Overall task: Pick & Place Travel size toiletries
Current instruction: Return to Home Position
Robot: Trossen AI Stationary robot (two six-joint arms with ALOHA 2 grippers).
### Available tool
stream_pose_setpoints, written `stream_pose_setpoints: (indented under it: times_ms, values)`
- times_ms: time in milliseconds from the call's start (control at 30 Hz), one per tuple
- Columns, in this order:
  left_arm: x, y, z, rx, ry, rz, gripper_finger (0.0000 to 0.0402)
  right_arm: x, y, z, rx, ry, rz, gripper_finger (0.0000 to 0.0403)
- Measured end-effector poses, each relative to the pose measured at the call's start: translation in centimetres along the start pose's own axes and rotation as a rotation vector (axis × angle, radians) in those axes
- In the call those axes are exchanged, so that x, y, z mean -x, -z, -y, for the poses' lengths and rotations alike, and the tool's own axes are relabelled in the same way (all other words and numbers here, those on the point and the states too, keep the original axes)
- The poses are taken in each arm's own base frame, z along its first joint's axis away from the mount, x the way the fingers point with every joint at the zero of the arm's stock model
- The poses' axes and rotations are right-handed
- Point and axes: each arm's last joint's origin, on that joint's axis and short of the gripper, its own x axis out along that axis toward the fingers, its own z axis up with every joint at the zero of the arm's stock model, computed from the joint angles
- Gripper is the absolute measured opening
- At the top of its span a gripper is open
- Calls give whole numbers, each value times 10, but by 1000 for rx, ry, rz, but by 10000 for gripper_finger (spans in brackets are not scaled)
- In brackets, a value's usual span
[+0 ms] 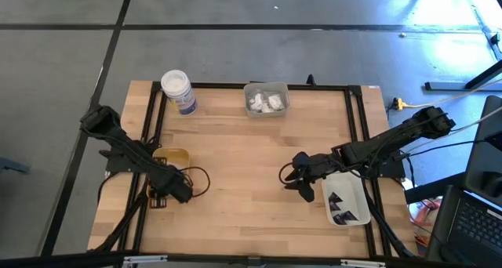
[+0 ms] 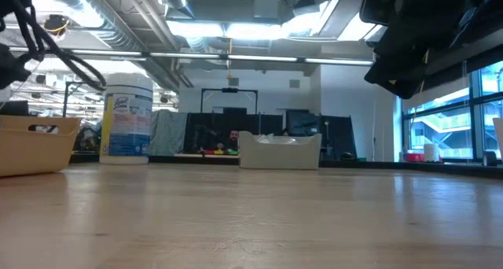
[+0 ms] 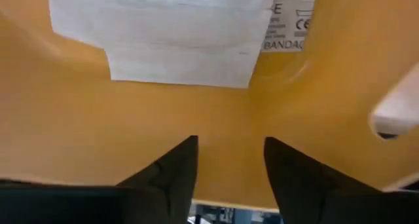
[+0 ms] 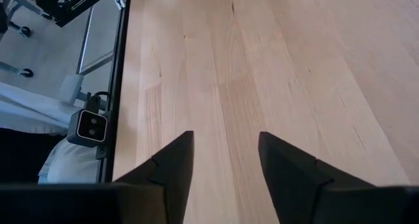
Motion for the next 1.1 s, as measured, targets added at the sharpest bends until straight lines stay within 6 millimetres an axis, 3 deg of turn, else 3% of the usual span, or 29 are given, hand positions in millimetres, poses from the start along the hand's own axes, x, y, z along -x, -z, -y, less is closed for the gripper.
stream_pose_setpoints:
  times_ms: [333,467,633,800,900,1000,1100]
  values:
    - [38,0,13,3,43,103,195,0,-2,-1,0,-14,18,179]
    - [62,-4,20,-37,0,296,189,1,-6,-5,59,-31,42,165]
    - [98,-16,28,-156,-98,660,175,6,-21,-16,180,-58,91,135]
    - [127,-37,34,-362,-112,1050,136,10,-34,-25,347,-25,164,86]
    - [138,-51,29,-455,-108,1197,99,11,-37,-25,438,35,200,45]
    - [139,-66,17,-497,-132,1273,56,11,-37,-23,510,99,213,9]
    - [134,-76,2,-526,-106,1350,14,11,-39,-20,543,128,215,13]
